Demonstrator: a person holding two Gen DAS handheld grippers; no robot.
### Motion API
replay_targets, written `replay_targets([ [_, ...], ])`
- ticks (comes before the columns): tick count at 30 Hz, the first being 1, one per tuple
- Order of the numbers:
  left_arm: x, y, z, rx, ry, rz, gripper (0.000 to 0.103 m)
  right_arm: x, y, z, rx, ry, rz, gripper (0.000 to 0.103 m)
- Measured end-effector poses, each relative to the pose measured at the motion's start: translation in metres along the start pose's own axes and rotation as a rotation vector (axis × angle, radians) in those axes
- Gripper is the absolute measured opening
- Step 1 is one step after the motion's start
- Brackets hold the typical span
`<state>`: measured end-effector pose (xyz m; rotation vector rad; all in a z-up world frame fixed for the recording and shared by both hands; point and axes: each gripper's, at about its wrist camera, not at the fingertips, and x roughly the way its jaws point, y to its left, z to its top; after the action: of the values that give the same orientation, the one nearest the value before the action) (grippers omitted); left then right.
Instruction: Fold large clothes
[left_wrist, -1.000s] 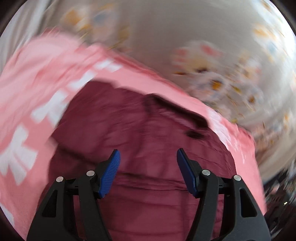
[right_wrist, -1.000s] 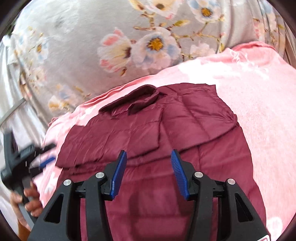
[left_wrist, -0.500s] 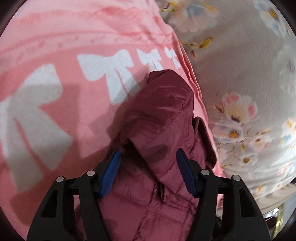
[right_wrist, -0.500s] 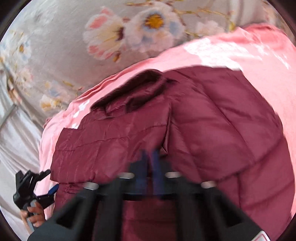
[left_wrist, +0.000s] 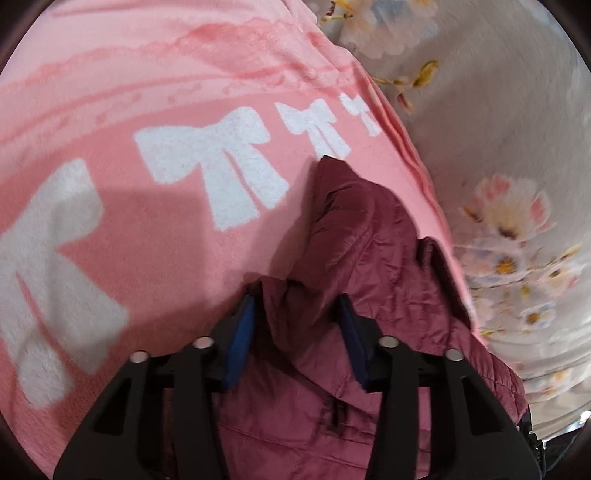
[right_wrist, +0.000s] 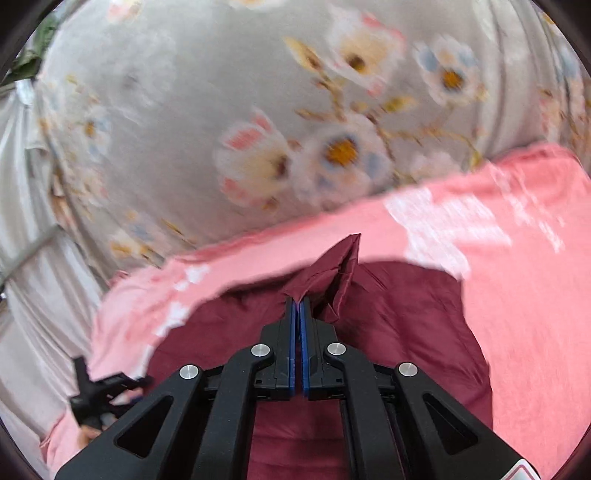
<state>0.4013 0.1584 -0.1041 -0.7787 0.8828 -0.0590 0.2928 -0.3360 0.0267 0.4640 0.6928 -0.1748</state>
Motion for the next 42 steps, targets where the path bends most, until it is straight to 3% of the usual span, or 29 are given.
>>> replay_targets([
  [2, 0.002, 0.0, -0.002, 0.036, -0.025, 0.058, 0.025, 0.013, -0.018, -0.013, 0.024, 0.031, -0.036, 0.002],
  [8, 0.003, -0.006, -0.009, 0.131, -0.071, 0.128, 0.019, 0.05, -0.068, -0.052, 0.097, 0.147, -0.128, 0.002],
  [19, 0.01, -0.022, -0.017, 0.263, -0.105, 0.243, 0.017, 0.069, -0.06, -0.065, 0.014, 0.219, -0.238, 0.001],
  [23, 0.011, -0.028, -0.021, 0.302, -0.114, 0.286, 0.018, 0.065, -0.061, -0.064, 0.025, 0.213, -0.223, 0.002],
  [26, 0.004, -0.03, -0.022, 0.311, -0.117, 0.283, 0.018, 0.052, -0.059, -0.065, 0.027, 0.202, -0.202, 0.006],
  [29, -0.014, -0.029, -0.023, 0.305, -0.118, 0.235, 0.019, 0.051, -0.061, -0.062, 0.042, 0.209, -0.159, 0.014],
  [32, -0.031, -0.043, -0.025, 0.323, -0.125, 0.186, 0.019, 0.054, -0.073, -0.057, 0.172, 0.191, -0.071, 0.036],
  [33, -0.038, -0.052, -0.027, 0.342, -0.136, 0.167, 0.021, 0.056, -0.074, -0.057, 0.195, 0.188, -0.069, 0.035],
  [34, -0.043, -0.062, -0.028, 0.362, -0.145, 0.153, 0.03, 0.059, -0.074, -0.057, 0.202, 0.19, -0.076, 0.035],
  [36, -0.045, -0.08, -0.032, 0.394, -0.159, 0.139, 0.04, 0.06, -0.065, -0.056, 0.173, 0.201, -0.085, 0.004],
  [38, -0.035, -0.095, -0.036, 0.431, -0.14, 0.15, 0.04, 0.051, -0.049, -0.059, 0.119, 0.191, -0.058, 0.004],
  [40, -0.015, -0.102, -0.04, 0.468, -0.115, 0.215, 0.039, 0.038, -0.032, -0.062, 0.043, 0.183, -0.048, 0.003],
  [42, 0.001, -0.098, -0.043, 0.478, -0.075, 0.261, 0.035, 0.032, -0.023, -0.065, -0.035, 0.183, -0.09, 0.003],
])
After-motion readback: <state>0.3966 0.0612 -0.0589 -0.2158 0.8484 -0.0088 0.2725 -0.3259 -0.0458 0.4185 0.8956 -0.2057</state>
